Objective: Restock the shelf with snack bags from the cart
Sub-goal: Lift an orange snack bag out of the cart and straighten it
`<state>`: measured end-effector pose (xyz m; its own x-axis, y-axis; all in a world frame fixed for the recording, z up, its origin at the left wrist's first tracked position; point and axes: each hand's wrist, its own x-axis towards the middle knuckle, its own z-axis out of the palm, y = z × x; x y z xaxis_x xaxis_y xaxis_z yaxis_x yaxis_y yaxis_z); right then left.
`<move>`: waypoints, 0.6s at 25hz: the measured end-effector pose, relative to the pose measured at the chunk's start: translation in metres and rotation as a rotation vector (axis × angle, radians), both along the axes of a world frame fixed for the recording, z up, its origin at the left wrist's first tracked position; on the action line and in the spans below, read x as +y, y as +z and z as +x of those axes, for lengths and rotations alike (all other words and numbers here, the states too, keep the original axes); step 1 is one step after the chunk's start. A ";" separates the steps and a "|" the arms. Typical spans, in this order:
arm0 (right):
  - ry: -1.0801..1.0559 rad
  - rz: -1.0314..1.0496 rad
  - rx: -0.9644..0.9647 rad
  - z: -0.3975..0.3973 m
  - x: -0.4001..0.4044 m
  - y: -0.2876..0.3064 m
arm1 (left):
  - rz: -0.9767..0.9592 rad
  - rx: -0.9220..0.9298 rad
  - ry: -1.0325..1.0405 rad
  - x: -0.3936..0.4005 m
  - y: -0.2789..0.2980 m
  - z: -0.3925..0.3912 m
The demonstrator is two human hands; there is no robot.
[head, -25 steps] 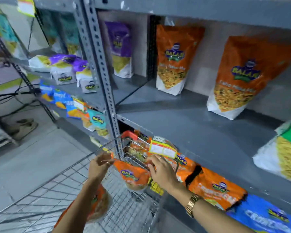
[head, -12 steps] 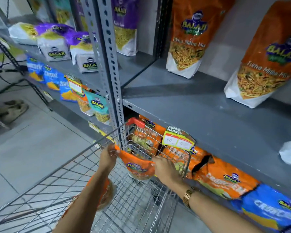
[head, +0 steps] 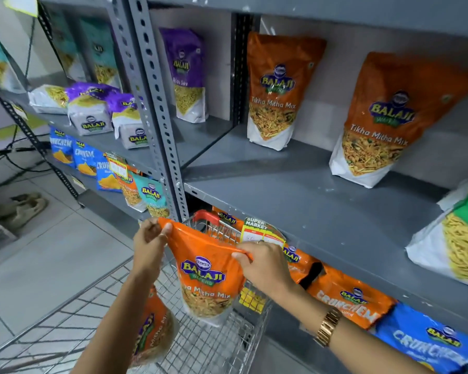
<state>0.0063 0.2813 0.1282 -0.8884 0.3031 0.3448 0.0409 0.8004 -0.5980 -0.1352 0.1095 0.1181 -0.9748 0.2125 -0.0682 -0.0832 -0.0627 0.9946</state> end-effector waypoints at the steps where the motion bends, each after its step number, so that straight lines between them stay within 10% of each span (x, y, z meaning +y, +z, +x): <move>1: -0.020 -0.053 0.052 0.004 0.003 0.019 | 0.040 0.045 0.004 0.004 0.018 0.001; 15: -0.306 0.009 0.637 0.044 0.113 0.191 | 0.510 0.294 -0.061 0.161 0.203 0.023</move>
<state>0.0500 0.3947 0.3191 -0.3881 0.5015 0.7732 -0.0912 0.8140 -0.5737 -0.1124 0.2709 0.3212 -0.9222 0.2037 0.3286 0.1728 -0.5431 0.8217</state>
